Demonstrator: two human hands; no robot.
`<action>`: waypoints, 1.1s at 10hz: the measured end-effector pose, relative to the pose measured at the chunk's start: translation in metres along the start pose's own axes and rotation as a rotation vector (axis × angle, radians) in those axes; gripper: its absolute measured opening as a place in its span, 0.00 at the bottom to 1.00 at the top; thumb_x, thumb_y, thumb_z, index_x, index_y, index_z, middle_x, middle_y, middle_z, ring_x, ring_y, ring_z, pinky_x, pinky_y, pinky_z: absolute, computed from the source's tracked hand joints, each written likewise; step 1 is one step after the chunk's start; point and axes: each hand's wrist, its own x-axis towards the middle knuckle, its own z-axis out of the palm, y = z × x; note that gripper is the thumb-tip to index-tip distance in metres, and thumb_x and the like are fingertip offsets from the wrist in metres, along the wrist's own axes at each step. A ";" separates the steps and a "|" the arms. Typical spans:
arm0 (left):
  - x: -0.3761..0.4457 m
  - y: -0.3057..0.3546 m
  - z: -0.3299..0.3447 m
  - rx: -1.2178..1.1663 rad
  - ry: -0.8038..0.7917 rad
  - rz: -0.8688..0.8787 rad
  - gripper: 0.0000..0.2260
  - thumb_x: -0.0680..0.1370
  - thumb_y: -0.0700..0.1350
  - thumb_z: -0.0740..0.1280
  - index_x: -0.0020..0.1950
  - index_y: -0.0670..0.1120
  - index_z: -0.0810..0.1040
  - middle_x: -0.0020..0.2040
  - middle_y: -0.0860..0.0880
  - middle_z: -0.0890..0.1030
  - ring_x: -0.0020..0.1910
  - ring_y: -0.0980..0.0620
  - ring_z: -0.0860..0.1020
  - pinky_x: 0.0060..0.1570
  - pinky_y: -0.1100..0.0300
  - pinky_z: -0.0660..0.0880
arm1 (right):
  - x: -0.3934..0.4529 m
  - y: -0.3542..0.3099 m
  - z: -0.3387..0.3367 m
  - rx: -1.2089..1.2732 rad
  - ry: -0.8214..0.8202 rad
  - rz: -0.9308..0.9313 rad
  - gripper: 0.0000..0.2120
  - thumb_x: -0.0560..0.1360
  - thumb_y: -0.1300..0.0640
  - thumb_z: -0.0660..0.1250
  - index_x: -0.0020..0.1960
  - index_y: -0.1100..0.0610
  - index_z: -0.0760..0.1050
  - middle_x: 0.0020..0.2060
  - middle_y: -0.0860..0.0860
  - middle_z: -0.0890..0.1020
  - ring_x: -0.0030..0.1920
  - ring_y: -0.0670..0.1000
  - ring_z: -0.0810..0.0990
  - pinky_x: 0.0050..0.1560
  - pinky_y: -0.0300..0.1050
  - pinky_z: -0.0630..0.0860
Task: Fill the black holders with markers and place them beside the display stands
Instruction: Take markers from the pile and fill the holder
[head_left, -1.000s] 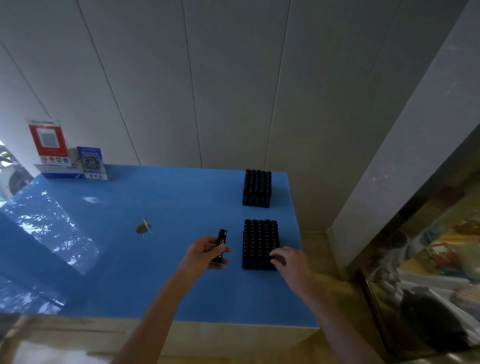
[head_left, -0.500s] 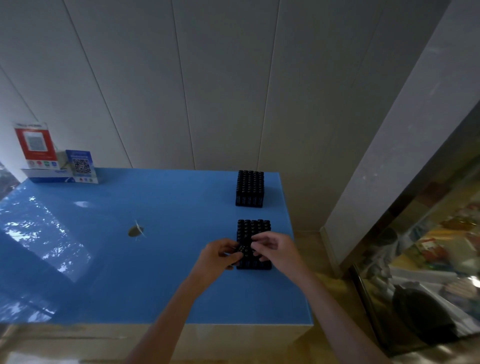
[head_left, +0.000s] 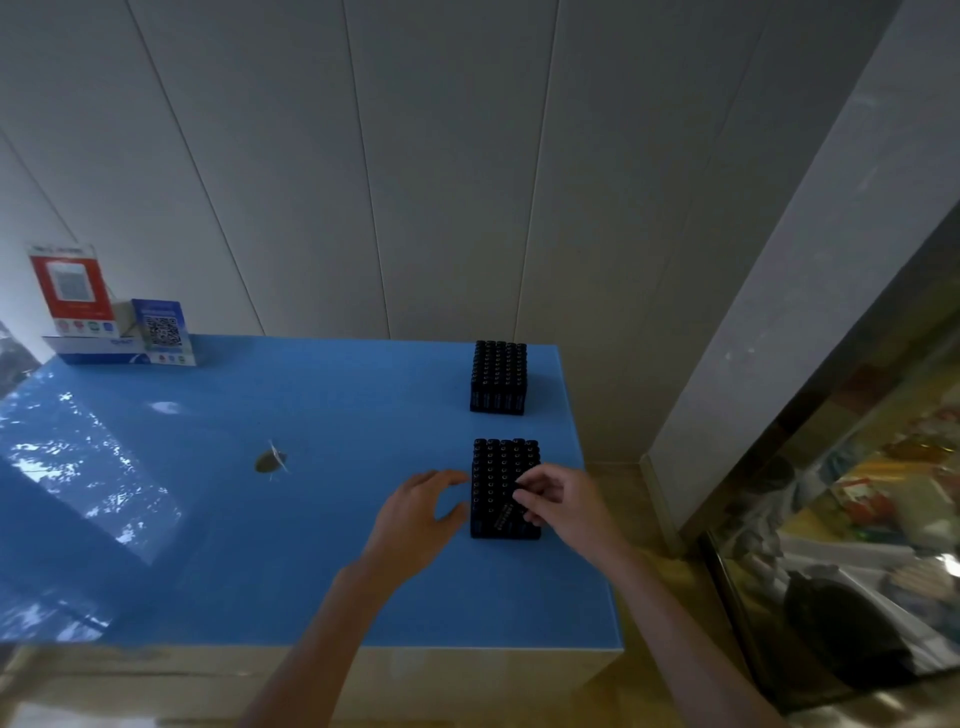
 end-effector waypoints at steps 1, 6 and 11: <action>-0.003 -0.006 -0.010 0.156 0.034 0.051 0.17 0.81 0.53 0.63 0.70 0.54 0.73 0.66 0.56 0.77 0.66 0.54 0.73 0.65 0.56 0.71 | -0.003 0.012 -0.009 -0.168 -0.008 -0.011 0.04 0.75 0.58 0.72 0.50 0.54 0.80 0.40 0.49 0.85 0.39 0.46 0.84 0.44 0.42 0.82; -0.003 -0.020 -0.024 0.289 0.061 0.006 0.17 0.81 0.54 0.63 0.68 0.53 0.75 0.65 0.55 0.79 0.64 0.53 0.75 0.65 0.54 0.70 | -0.004 0.046 -0.013 -0.509 0.002 -0.048 0.04 0.75 0.58 0.72 0.50 0.52 0.80 0.39 0.41 0.81 0.41 0.38 0.80 0.43 0.30 0.75; -0.001 -0.017 -0.028 0.256 0.054 -0.028 0.16 0.81 0.54 0.64 0.67 0.54 0.76 0.64 0.56 0.79 0.64 0.54 0.75 0.66 0.55 0.69 | 0.004 0.045 -0.011 -0.682 0.025 -0.097 0.06 0.77 0.54 0.70 0.53 0.53 0.80 0.46 0.45 0.83 0.44 0.42 0.78 0.44 0.34 0.74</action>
